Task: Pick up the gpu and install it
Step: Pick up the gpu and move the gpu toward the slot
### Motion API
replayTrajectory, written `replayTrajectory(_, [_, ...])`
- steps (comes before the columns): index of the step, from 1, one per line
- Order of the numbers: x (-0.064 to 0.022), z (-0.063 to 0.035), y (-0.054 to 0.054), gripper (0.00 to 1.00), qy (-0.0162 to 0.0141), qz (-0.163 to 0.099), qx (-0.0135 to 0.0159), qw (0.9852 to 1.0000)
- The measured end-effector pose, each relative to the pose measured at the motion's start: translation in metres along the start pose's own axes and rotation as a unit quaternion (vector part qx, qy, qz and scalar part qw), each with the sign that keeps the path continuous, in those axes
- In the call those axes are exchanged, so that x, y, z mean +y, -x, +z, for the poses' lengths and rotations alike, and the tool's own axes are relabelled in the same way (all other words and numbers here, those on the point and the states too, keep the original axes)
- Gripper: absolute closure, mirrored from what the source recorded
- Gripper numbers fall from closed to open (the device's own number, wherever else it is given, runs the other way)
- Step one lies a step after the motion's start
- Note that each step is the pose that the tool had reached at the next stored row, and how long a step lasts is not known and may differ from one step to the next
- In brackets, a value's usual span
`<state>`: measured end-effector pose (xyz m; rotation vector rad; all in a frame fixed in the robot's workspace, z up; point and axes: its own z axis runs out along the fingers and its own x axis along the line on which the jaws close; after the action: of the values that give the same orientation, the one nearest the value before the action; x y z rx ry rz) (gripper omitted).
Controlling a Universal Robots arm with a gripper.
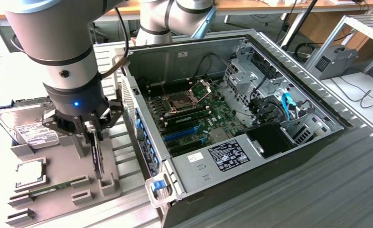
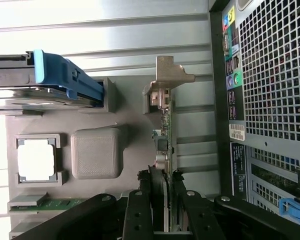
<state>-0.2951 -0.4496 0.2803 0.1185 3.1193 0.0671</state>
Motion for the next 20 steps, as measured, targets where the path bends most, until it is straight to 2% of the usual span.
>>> replayTrajectory(20, [0.0004,-0.0095,0.0002,0.72,0.0,0.0,-0.0001,1.0])
